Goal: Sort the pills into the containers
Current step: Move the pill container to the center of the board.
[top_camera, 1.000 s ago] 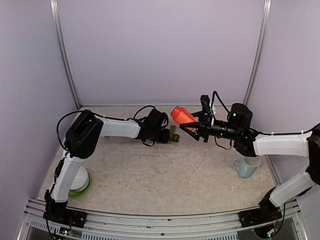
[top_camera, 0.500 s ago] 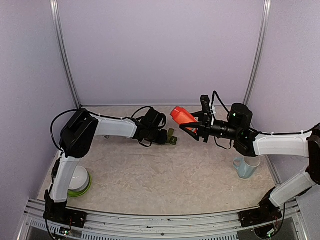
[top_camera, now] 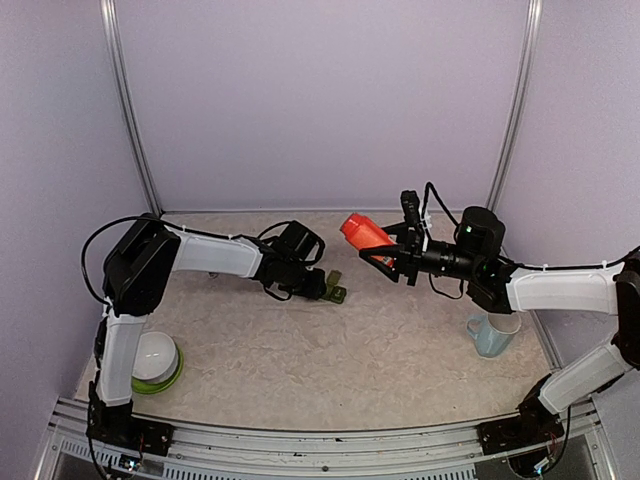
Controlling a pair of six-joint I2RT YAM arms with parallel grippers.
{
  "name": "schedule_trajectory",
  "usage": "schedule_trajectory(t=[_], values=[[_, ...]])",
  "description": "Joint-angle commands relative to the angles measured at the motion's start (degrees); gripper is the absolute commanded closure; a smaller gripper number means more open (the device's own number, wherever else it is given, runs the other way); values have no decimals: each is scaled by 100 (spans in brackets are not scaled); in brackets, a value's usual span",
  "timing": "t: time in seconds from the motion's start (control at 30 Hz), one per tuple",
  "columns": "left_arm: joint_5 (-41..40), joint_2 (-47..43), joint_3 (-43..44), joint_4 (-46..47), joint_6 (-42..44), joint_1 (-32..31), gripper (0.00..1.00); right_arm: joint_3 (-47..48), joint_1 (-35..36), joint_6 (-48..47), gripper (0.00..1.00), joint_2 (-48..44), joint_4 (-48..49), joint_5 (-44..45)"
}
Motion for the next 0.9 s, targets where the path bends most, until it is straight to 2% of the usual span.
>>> schedule_trajectory(t=[0.0,0.27,0.5,0.87], values=[[130,-382,-242,-206,124,-37,66,4,-57,60,88,24,69,-82],[206,-433,-352,-254,181,-37,65,-144,-57,187,89,78,117,-87],[81,-512,-309,-263,261,-24,42,-215,-57,193,89,250,186,-61],[20,-1077,-493,288,270,306,15,-372,-57,149,89,850,490,-86]])
